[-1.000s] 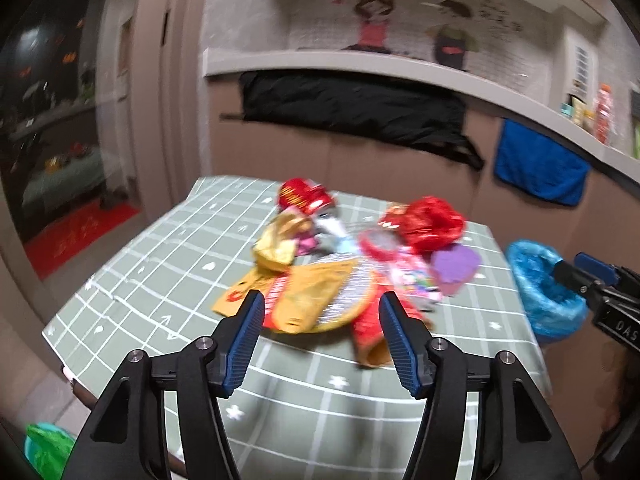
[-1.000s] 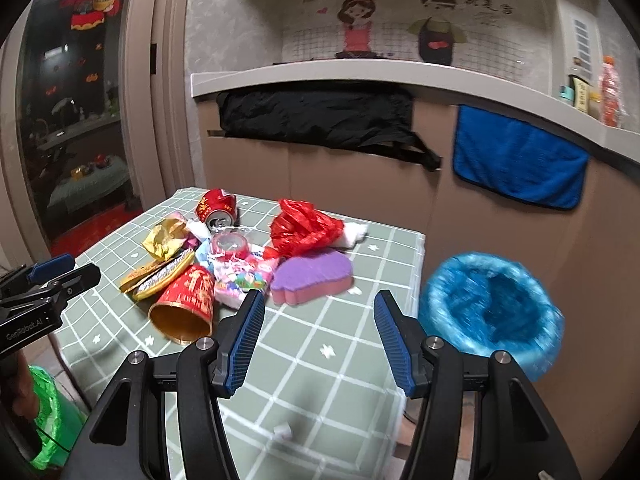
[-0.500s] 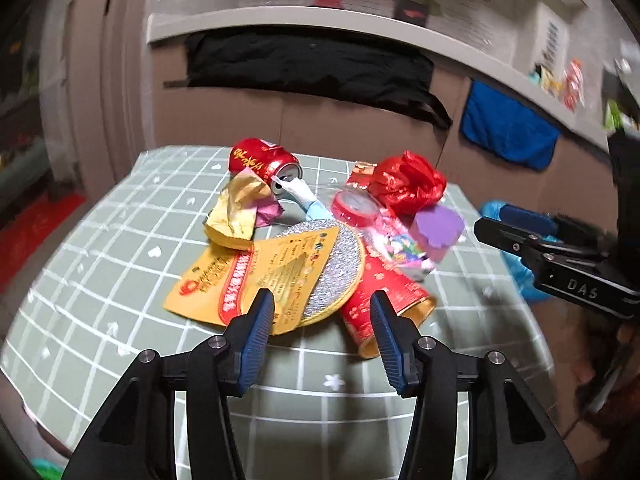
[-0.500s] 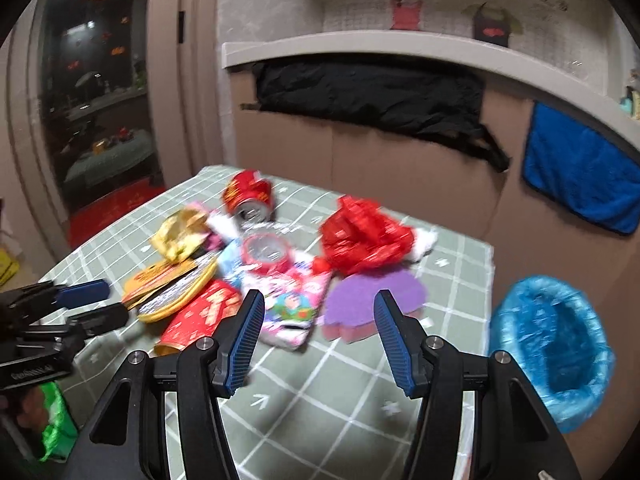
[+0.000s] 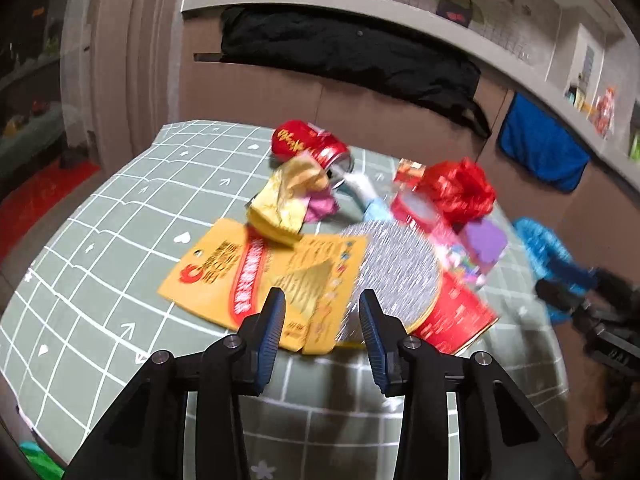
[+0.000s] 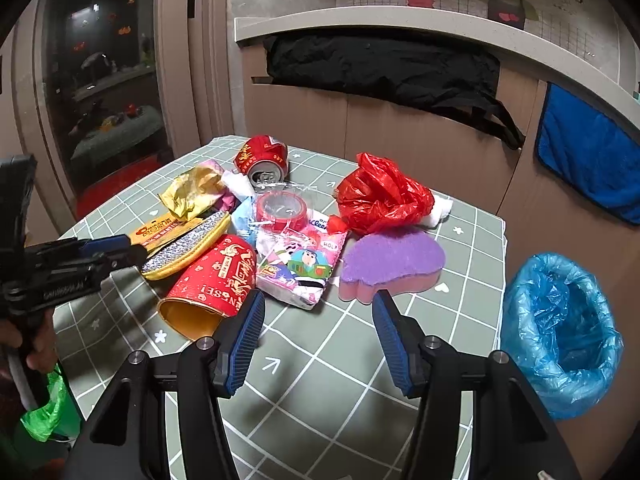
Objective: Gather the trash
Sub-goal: 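Reach the left tool to the foil wrapper while the right tool reaches the clear tape bag, then grasp the foil wrapper with the left tool while the right tool grasps the clear tape bag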
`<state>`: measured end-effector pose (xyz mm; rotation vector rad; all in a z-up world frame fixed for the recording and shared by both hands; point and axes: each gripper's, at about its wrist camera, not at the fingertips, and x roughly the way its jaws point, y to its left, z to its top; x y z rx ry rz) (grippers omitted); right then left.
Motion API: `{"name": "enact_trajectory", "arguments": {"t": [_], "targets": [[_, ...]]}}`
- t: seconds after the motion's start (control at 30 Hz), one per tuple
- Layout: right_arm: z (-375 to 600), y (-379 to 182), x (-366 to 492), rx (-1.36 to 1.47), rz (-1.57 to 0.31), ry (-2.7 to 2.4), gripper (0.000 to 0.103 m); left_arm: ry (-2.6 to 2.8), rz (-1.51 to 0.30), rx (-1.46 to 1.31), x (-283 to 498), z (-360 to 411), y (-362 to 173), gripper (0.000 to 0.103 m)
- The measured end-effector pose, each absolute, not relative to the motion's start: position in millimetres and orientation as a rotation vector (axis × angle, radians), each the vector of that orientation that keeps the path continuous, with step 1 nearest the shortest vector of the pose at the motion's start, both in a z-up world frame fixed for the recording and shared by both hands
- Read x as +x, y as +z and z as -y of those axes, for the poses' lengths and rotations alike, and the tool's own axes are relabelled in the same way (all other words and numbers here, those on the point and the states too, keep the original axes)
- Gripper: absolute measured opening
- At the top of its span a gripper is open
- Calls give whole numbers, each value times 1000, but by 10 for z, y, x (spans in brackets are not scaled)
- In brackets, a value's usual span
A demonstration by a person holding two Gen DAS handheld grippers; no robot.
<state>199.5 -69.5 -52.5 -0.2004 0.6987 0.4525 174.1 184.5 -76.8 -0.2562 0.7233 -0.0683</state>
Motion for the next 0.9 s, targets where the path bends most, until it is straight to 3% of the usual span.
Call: {"name": "enact_trajectory", "arguments": {"t": [0.33,0.53,0.73,0.9], "targets": [[281,-332,2468,-178,-698,577,53,-76,-662,-292,1803,-2113,-483,41],[-288,-598,3136,-275,-770,595,52,-12,-687,-277,2008,-2308,-514,45],[-322,-924,3473,-190,-873,579,55,-31,-715,-284,2348,-2379,-573,45],[-259,-833,3409,-165,-872,617,48,-54,-773,-304,2665,-2322,-714,45]]}}
